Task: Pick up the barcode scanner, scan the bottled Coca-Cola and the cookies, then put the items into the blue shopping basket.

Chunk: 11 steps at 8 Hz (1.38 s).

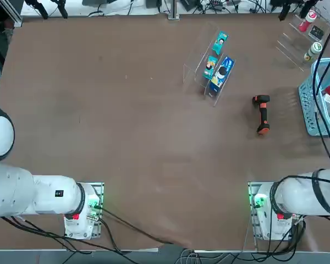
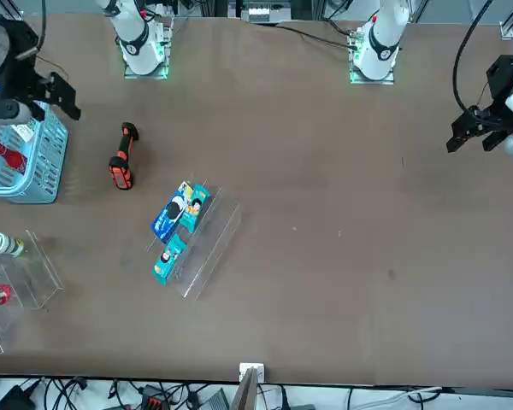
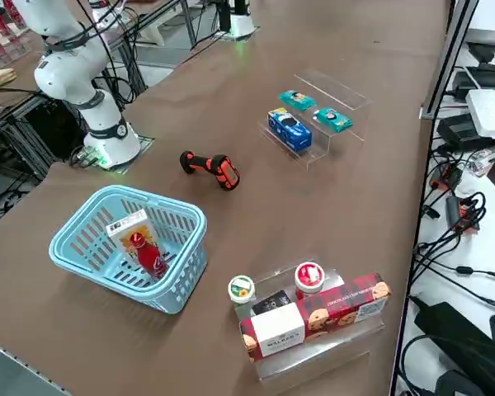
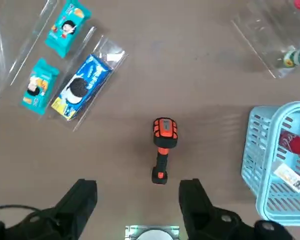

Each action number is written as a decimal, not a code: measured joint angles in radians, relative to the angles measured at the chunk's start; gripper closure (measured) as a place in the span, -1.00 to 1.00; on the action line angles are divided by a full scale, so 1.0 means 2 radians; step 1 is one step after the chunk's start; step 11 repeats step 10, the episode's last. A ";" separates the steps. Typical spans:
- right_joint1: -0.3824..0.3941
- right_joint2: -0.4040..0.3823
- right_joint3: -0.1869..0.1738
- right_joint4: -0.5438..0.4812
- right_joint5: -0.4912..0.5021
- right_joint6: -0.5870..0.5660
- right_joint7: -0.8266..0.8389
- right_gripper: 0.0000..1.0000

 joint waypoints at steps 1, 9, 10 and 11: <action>-0.001 0.004 0.000 0.000 0.000 0.008 0.009 -1.00; -0.021 0.025 -0.001 -0.003 0.004 0.013 0.015 -1.00; -0.021 0.027 0.000 -0.003 0.005 0.015 0.015 -1.00; -0.021 0.027 0.000 -0.003 0.005 0.015 0.015 -1.00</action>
